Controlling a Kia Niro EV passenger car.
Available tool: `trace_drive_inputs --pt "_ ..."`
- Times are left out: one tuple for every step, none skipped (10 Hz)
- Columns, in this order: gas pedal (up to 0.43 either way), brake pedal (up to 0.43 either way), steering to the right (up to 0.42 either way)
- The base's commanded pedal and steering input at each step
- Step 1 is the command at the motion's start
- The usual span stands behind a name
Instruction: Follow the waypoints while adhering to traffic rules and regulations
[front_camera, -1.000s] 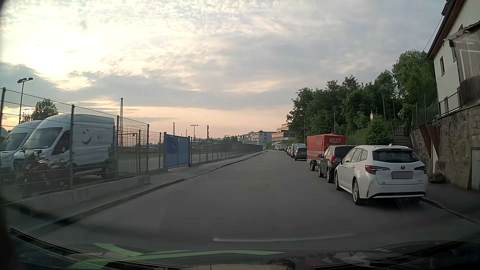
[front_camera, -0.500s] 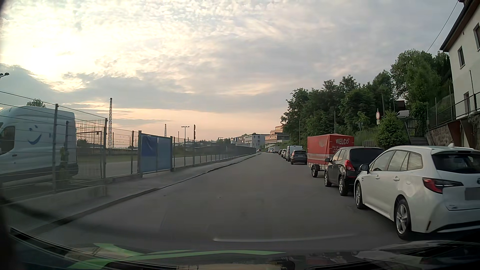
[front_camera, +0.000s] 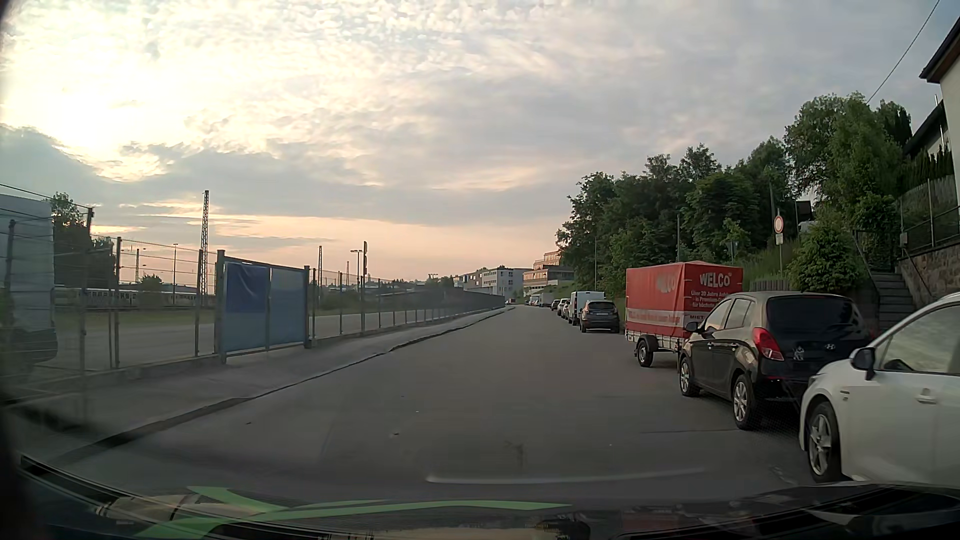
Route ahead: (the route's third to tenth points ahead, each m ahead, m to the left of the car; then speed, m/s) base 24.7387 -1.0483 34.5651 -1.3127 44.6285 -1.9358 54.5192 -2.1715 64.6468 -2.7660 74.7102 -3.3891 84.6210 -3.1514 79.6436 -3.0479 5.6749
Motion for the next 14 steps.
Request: trace_drive_inputs --pt "0.0 0.0 0.015" --pt "0.0 0.0 0.015" --pt "0.0 0.0 0.015" --pt "0.0 0.0 0.014" --pt "0.0 0.0 0.012" --pt "0.0 0.0 0.012" --pt "0.0 0.0 0.011" --pt "0.0 0.0 0.011" --pt "0.0 0.0 0.011" --pt "0.008 0.0 0.011" --pt "0.008 0.0 0.011" --pt "0.008 0.0 0.011" --pt "0.008 0.0 0.011" --pt "0.008 0.0 0.011"
